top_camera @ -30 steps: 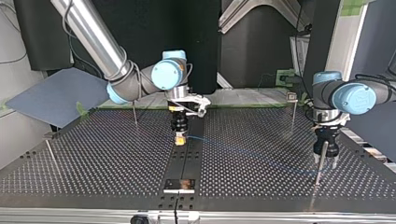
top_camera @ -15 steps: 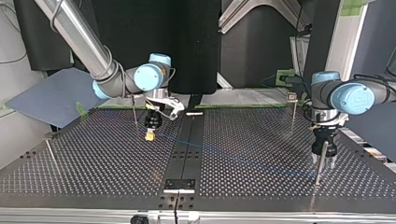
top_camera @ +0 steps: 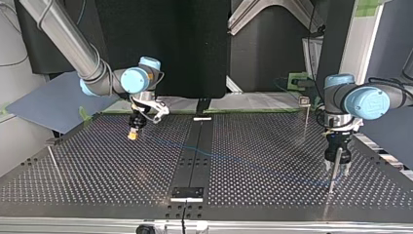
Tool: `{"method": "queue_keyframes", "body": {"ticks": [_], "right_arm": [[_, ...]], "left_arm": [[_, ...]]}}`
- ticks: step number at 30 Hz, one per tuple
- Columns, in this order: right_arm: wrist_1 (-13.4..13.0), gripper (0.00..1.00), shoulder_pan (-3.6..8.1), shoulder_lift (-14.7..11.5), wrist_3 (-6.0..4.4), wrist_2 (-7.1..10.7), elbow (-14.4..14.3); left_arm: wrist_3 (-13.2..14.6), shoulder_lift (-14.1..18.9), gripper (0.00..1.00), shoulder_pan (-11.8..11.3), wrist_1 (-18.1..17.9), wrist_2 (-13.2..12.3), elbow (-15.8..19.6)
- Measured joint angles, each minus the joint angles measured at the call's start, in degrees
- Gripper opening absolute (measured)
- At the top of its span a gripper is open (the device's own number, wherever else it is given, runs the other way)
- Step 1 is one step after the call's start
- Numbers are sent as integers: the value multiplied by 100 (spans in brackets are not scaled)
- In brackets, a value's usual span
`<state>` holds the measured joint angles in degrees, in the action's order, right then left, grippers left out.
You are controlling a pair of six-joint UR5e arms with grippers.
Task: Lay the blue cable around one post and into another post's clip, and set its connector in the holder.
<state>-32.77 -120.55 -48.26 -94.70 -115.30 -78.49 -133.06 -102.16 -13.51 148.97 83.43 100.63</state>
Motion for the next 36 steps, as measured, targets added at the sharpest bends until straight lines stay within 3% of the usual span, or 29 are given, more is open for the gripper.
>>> {"method": "queue_keyframes", "body": {"ticks": [6, 9, 14, 22, 31, 36], "right_arm": [[-294, 0, 293, 202, -49, -221, -293], [-448, 0, 427, 350, -130, -360, -447], [-685, 0, 519, 583, -305, -557, -684], [-1075, 0, 669, 975, -511, -615, -1075], [-1489, 0, 923, 1234, -535, -605, -1490], [-1721, 0, 1045, 1246, -449, -488, -1721]], "left_arm": [[15, 0, 94, 0, -1, 2, 1], [23, 0, 94, 0, 1, 2, 1], [26, 0, 94, 3, -1, 2, 4], [26, 0, 94, 7, -5, 2, 6], [57, -4, 94, 7, 0, 62, 7], [76, -4, 94, 6, 5, 79, 7]]}}
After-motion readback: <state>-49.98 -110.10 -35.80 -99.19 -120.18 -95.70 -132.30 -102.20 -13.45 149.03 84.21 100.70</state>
